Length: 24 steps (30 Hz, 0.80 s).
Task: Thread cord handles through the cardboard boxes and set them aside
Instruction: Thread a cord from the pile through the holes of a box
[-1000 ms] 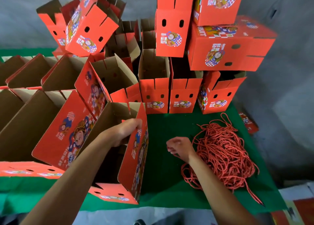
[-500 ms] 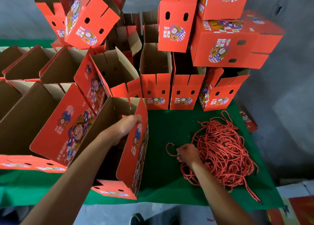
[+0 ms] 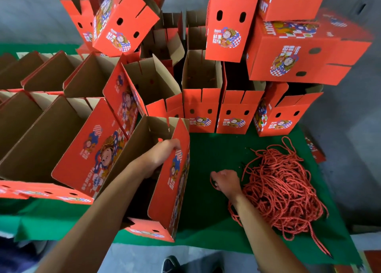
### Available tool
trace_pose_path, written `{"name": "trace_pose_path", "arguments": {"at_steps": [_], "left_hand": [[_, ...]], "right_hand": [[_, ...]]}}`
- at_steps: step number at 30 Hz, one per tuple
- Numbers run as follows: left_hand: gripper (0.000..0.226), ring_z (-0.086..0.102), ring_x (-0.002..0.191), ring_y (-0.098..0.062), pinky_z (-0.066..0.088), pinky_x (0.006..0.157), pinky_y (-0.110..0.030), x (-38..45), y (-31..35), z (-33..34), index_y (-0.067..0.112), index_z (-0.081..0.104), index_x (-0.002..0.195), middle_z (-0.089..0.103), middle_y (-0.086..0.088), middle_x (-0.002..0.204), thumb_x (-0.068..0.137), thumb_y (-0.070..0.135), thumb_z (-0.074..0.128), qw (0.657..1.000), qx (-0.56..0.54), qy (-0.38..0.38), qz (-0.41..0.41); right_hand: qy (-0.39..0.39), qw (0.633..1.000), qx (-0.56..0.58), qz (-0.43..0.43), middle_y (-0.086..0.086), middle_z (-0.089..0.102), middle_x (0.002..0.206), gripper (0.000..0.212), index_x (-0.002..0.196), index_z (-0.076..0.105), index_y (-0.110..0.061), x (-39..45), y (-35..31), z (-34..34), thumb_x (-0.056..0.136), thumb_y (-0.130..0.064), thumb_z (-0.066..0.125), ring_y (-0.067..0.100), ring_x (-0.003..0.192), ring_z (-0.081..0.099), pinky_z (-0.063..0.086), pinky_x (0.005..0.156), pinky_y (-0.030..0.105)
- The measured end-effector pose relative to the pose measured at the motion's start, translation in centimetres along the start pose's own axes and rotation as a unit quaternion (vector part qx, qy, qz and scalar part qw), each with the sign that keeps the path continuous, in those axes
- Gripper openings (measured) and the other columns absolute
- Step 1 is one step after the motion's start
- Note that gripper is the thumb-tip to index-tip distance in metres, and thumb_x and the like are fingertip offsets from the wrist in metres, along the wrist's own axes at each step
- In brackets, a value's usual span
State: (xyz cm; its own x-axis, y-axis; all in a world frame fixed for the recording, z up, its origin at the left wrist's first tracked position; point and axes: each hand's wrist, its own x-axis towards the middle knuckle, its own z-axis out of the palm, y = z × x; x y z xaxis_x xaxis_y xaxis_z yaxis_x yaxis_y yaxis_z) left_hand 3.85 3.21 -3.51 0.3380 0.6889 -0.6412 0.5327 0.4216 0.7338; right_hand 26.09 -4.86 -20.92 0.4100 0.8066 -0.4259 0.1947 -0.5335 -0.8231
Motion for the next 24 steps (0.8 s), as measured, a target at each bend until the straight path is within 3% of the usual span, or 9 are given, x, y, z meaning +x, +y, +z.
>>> {"name": "trace_pose_path", "arguments": {"at_steps": [3,7,11,16,24], "left_hand": [[0.037,0.077,0.091,-0.029,0.057,0.075,-0.035,0.0,0.2,0.0,0.018,0.062,0.111,0.079,-0.007,0.094,0.094,0.047,0.048,1.0,0.003,-0.003,-0.003],[0.041,0.075,0.089,-0.031,0.056,0.083,-0.038,0.0,0.1,0.2,0.01,0.068,0.108,0.078,-0.015,0.097,0.093,0.044,0.049,1.0,0.003,0.011,0.004],[0.044,0.071,0.087,-0.03,0.055,0.078,-0.037,0.0,0.0,0.3,0.005,0.067,0.114,0.076,-0.018,0.102,0.094,0.041,0.051,1.0,-0.003,0.019,0.002],[0.054,0.062,0.106,-0.031,0.053,0.074,-0.035,1.2,-0.7,0.2,0.0,0.055,0.139,0.061,-0.024,0.135,0.095,0.032,0.055,0.998,-0.042,0.046,-0.001],[0.072,0.063,0.121,-0.037,0.057,0.088,-0.043,1.8,-1.1,-0.5,0.007,0.057,0.139,0.062,-0.02,0.136,0.076,0.042,0.064,0.997,-0.056,0.054,-0.006]], "right_hand": [[-0.04,0.982,0.187,0.002,0.006,0.069,0.072,0.007,0.085,0.072,-0.006,-1.2,-2.7,1.6,0.091,-0.009,0.072,0.018,0.065,0.064,0.057,0.067,0.03],[-0.14,0.899,0.412,-0.035,0.019,0.074,0.093,0.034,0.121,0.069,-0.01,-3.0,-5.9,2.8,0.089,0.001,0.074,0.024,0.079,0.072,0.061,0.076,0.031],[-0.14,0.888,0.434,-0.052,0.024,0.075,0.102,0.027,0.114,0.074,0.0,-4.4,-7.0,3.3,0.088,-0.003,0.075,0.03,0.089,0.074,0.062,0.083,0.033],[-0.061,0.893,0.446,-0.021,0.022,0.077,0.097,0.016,0.101,0.075,0.0,-4.8,-6.8,4.1,0.086,-0.002,0.078,0.03,0.087,0.076,0.063,0.083,0.033],[-0.047,0.878,0.475,0.039,0.023,0.077,0.094,0.016,0.1,0.075,0.003,-5.0,-6.5,5.5,0.085,-0.001,0.079,0.026,0.082,0.074,0.063,0.079,0.029]]}}
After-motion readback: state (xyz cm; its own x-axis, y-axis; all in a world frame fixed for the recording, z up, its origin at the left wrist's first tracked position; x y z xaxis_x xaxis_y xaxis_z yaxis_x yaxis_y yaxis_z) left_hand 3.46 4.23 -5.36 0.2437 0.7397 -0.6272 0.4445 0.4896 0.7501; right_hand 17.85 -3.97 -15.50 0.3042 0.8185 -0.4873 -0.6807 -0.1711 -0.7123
